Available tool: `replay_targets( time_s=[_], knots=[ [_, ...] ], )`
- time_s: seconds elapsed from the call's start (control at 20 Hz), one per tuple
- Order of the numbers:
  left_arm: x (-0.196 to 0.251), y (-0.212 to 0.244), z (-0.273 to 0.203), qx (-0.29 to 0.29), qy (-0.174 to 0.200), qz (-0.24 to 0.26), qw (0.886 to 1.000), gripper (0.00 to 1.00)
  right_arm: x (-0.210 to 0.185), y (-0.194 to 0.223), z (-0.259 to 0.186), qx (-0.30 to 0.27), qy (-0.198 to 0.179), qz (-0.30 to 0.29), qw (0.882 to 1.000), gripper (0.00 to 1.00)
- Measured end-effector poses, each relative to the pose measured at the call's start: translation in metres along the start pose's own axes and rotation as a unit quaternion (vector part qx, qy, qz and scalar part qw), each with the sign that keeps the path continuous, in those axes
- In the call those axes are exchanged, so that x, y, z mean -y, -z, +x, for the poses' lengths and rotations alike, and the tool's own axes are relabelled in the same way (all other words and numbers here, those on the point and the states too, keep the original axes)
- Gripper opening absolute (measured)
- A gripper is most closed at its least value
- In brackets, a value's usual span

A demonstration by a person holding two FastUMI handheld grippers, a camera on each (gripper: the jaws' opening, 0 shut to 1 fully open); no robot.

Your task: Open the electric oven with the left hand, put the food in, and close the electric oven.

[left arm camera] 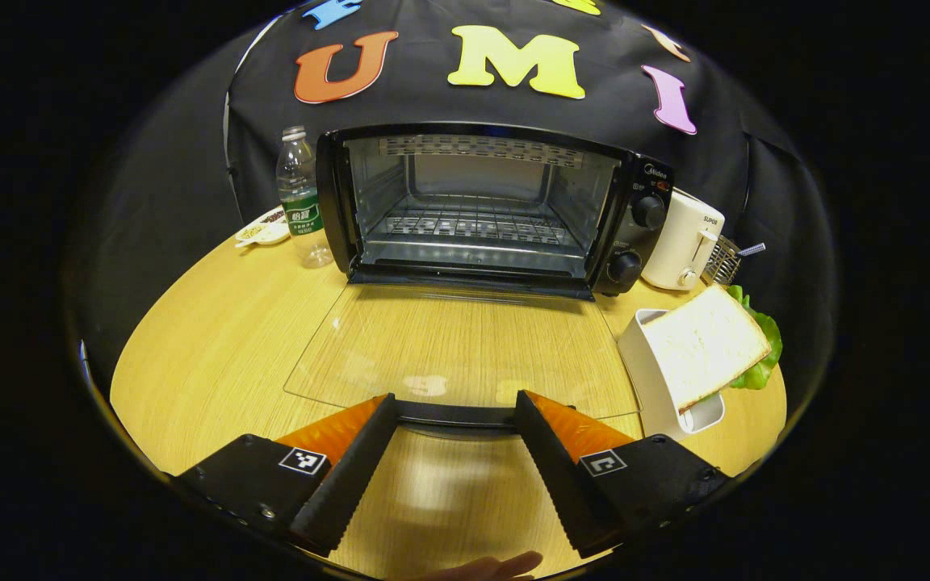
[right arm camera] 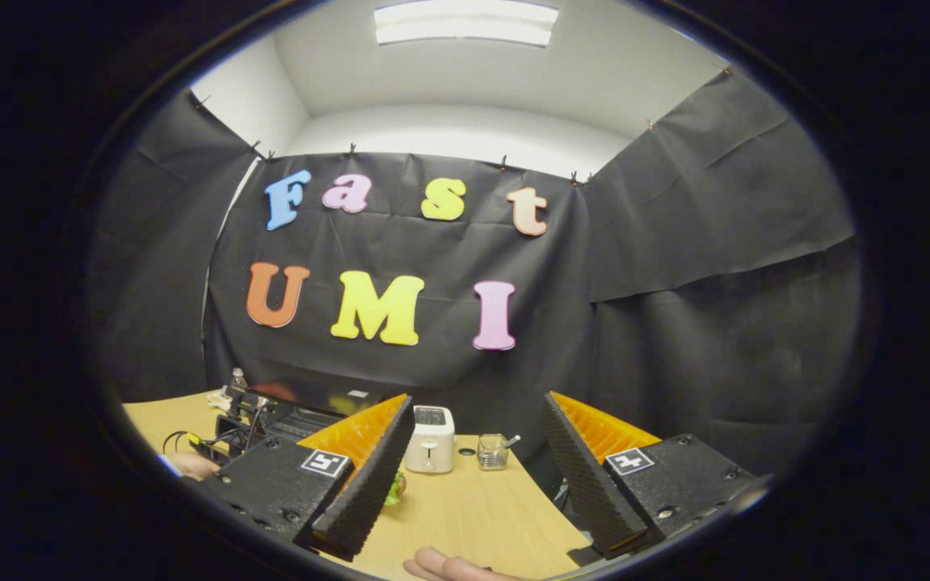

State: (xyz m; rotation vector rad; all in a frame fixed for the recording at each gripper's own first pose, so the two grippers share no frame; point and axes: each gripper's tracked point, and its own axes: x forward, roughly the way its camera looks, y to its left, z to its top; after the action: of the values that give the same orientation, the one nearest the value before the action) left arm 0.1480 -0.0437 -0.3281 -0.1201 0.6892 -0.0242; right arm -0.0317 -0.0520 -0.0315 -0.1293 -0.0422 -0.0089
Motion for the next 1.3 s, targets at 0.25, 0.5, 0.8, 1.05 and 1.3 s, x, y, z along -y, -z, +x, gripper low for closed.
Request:
replay_targets(
  time_s=[0.25, 0.5, 0.8, 1.05, 1.3],
  knots=[
    [-0.002, -0.015, -0.009, 0.043, 0.004, 0.006, 0.999, 0.95, -0.017, 0.011, 0.005, -0.022, -0.025, 0.000, 0.999, 1.00],
    [-0.009, -0.056, -0.060, 0.126, 0.007, 0.015, 0.992, 0.95, -0.027, 0.037, 0.031, -0.067, -0.046, 0.004, 0.997, 0.90],
    [-0.018, -0.109, -0.156, 0.250, 0.012, 0.000, 0.968, 0.94, -0.047, 0.087, 0.090, -0.147, -0.091, 0.017, 0.985, 0.91],
    [-0.024, -0.135, -0.235, 0.332, 0.008, 0.017, 0.943, 0.94, -0.062, 0.153, 0.155, -0.249, -0.124, 0.027, 0.960, 0.91],
    [-0.023, -0.140, -0.282, 0.367, 0.021, 0.007, 0.930, 0.94, -0.105, 0.223, 0.190, -0.378, -0.202, 0.085, 0.900, 1.00]
  ],
)
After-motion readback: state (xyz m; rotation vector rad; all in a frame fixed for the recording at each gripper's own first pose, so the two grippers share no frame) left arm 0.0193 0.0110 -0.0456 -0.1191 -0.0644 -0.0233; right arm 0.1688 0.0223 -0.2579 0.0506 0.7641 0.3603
